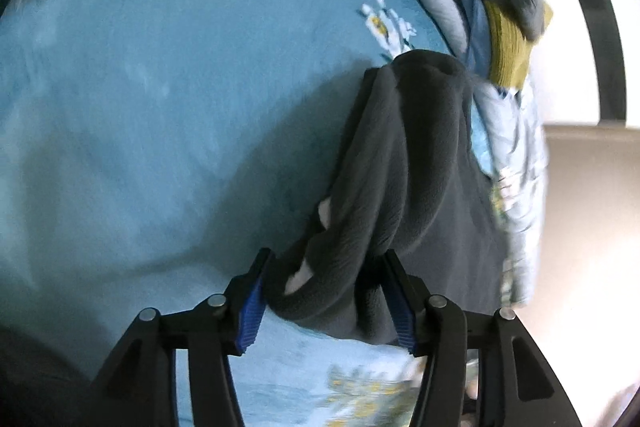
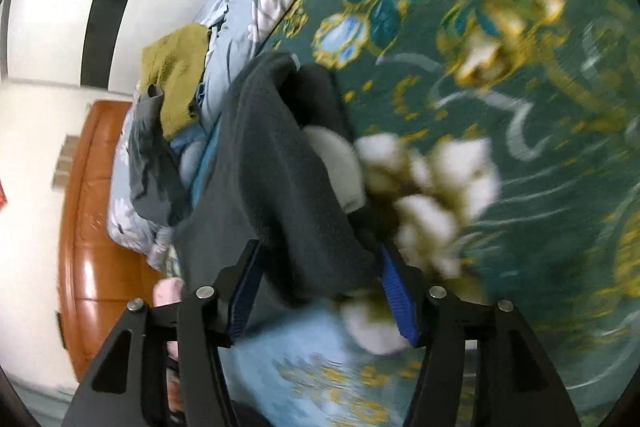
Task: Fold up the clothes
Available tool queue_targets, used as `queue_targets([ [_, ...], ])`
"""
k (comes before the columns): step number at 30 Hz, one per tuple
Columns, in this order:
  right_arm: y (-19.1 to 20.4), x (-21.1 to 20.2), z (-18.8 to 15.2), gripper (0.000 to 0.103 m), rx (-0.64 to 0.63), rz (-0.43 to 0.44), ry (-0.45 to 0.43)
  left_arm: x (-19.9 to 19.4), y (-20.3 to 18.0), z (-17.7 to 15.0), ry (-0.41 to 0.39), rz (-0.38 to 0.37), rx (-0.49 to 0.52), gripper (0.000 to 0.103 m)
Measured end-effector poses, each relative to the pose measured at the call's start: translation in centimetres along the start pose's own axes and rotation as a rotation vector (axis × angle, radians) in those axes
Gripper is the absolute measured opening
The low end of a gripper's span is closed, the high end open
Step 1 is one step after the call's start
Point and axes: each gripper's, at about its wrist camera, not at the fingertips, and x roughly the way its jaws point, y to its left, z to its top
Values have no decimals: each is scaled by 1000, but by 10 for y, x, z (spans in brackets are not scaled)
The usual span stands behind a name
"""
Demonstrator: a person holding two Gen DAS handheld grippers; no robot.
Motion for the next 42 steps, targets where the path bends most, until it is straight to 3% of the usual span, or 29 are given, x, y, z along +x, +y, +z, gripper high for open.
queue_targets([
  [4,0,-21,28,60,-57,-29,-52,-7,-22,19,-69,63,124,65],
  [12,31,28,95,60,-38,59,-22,28,-47,75,-45,58,234,63],
  [13,33,35,101,60,-30,65,-14,30,-48,79,-40,49,239,61],
  [16,42,54,112,59,-27,56,18,26,-55,77,-42,24,272,38],
  [17,45,58,114,54,-28,43,23,24,-58,75,-44,19,285,34],
  [18,47,61,116,40,-32,39,25,23,-62,74,-46,23,307,26],
  [19,50,63,117,33,-36,29,29,22,-66,72,-48,27,329,15],
  [21,56,67,119,9,-60,-15,41,19,-73,69,-59,29,368,11],
  [24,71,60,121,8,-125,-20,27,4,-84,69,-103,-14,403,11],
  [27,87,33,129,7,-174,73,-54,-29,-90,76,-183,-141,411,11],
  [30,100,16,138,7,-221,114,-120,-37,-87,87,-220,-142,402,10],
  [32,101,17,143,7,-229,95,-149,-42,-86,95,-245,-143,396,10],
  [36,74,53,148,7,-159,-26,-95,5,-59,109,-146,-12,339,10],
  [37,64,63,147,7,-135,-54,-70,10,-52,111,-143,23,328,3],
  [39,50,74,143,7,-101,-89,-43,20,-40,115,-135,94,308,0],
  [42,33,79,139,7,-51,-94,-27,17,-22,121,-120,38,214,0],
])
